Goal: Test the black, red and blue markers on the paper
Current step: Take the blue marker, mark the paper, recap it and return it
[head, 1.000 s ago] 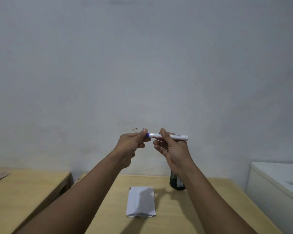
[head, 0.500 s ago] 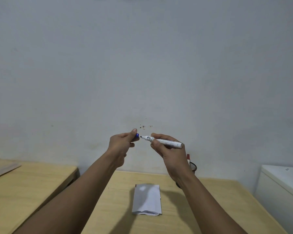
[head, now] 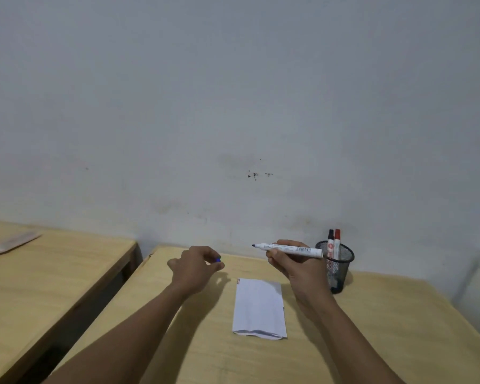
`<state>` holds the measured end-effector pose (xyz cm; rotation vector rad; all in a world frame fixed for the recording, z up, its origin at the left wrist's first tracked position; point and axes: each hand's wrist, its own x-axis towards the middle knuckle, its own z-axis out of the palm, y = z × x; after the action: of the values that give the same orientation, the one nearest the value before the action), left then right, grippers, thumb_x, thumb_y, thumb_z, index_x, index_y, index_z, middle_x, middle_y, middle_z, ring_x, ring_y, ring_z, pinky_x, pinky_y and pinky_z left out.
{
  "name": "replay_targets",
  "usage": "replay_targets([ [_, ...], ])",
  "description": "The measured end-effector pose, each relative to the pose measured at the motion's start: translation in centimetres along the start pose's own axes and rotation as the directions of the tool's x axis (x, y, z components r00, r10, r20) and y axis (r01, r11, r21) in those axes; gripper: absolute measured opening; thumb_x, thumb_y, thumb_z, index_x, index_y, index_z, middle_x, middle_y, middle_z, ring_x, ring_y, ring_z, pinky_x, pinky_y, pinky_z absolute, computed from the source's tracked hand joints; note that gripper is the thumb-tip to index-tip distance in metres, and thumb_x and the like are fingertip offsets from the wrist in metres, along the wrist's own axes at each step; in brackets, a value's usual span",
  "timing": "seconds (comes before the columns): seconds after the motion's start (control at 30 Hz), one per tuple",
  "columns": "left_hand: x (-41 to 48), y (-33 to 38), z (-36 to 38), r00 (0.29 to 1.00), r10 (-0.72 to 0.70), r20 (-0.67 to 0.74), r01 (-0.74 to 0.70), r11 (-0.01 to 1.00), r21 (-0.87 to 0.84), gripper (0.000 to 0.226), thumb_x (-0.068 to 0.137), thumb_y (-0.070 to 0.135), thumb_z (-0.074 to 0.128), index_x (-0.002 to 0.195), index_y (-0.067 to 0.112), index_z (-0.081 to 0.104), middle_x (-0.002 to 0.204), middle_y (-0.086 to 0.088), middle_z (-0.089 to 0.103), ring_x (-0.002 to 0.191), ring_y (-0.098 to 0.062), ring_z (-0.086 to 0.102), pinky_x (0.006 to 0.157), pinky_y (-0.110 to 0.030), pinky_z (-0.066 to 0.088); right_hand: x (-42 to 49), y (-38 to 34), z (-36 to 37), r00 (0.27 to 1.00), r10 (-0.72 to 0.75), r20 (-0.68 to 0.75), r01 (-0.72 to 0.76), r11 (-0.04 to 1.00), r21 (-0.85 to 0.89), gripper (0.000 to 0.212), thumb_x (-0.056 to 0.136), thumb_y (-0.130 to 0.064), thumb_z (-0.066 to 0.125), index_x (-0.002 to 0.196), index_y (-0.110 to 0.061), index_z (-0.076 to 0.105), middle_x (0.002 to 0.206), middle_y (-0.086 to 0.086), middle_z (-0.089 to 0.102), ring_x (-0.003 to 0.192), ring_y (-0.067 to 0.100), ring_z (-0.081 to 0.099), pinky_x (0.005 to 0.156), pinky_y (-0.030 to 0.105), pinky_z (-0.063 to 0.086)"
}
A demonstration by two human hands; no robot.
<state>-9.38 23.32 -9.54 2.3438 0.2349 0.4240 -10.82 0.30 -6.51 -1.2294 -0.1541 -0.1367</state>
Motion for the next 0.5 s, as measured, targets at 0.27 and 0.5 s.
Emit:
replay_targets([
  [0.27, 1.3, -2.6, 3.1, 1.000, 0.013, 0.026, -0.014, 0.998, 0.062, 0.028, 0.077, 0.038, 0.068, 0.105, 0.036, 0.067, 0.081, 0.020, 0.068, 0.100, -0.012, 0.055, 0.074, -0.028, 0.015, 1.9, 3.0, -0.6, 0.997, 0.076, -0.006, -0.076, 0.997, -0.031, 0.020, 0.083, 0.000, 0.078, 0.101, -0.002, 0.072, 0.093, 0.020, 0.079, 0.093, 0.032, 0.077, 0.088, 0.038, 0.058],
  [0.5, -0.1, -1.8, 3.0, 0.983, 0.180, -0.045, -0.158, 0.942, 0.297, 0.046, 0.077, 0.050, 0.066, 0.120, 0.036, 0.060, 0.119, 0.015, 0.061, 0.115, -0.012, 0.050, 0.095, -0.038, 0.018, 2.6, 4.0, -0.2, 0.998, 0.057, 0.023, -0.053, 0.989, -0.139, 0.017, 0.089, -0.017, 0.075, 0.098, -0.002, 0.075, 0.082, 0.011, 0.079, 0.072, 0.023, 0.071, 0.073, 0.034, 0.058],
])
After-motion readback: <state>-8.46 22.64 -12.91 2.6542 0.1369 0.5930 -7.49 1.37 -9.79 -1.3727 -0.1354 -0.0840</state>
